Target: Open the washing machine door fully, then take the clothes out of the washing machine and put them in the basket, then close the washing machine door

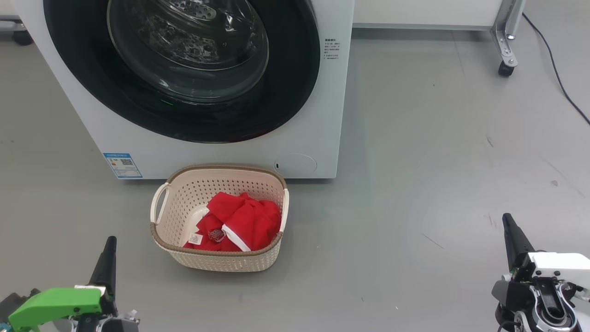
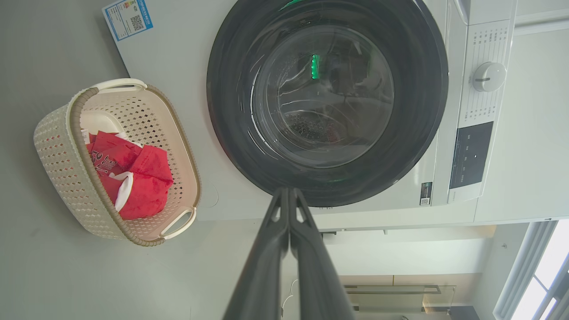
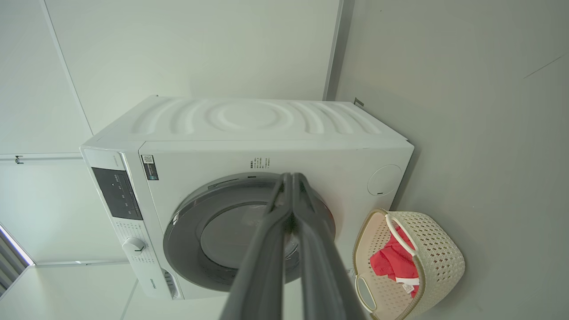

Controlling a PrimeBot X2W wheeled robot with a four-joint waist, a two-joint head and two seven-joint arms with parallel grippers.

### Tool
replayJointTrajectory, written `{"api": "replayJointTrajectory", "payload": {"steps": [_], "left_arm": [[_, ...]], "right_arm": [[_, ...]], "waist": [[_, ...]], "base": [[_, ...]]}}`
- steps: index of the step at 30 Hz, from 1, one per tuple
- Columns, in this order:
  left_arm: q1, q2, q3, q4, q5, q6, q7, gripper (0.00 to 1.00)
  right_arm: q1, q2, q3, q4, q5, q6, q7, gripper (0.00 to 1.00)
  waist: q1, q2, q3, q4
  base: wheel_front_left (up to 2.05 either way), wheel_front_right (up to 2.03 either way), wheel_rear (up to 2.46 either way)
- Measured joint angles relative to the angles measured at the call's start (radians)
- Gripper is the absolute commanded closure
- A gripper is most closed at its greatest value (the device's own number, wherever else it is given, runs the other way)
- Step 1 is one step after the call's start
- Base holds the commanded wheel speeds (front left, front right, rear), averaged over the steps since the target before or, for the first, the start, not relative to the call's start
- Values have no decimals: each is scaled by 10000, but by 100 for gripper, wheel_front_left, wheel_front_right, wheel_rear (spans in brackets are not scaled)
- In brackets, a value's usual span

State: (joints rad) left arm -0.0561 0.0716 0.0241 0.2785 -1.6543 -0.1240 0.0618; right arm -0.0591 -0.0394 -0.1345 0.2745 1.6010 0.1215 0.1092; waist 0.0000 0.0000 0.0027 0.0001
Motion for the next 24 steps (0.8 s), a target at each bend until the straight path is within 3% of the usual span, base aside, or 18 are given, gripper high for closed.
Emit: {"api": "replayJointTrajectory", "payload": {"steps": [24], "left_arm": [[0, -2, 19, -12, 0, 0, 2, 100]], "right_arm": [[0, 0, 0, 0, 0, 0, 0, 100]], "waist": [[0, 0, 2, 0]], "base": [[0, 0, 0]]}}
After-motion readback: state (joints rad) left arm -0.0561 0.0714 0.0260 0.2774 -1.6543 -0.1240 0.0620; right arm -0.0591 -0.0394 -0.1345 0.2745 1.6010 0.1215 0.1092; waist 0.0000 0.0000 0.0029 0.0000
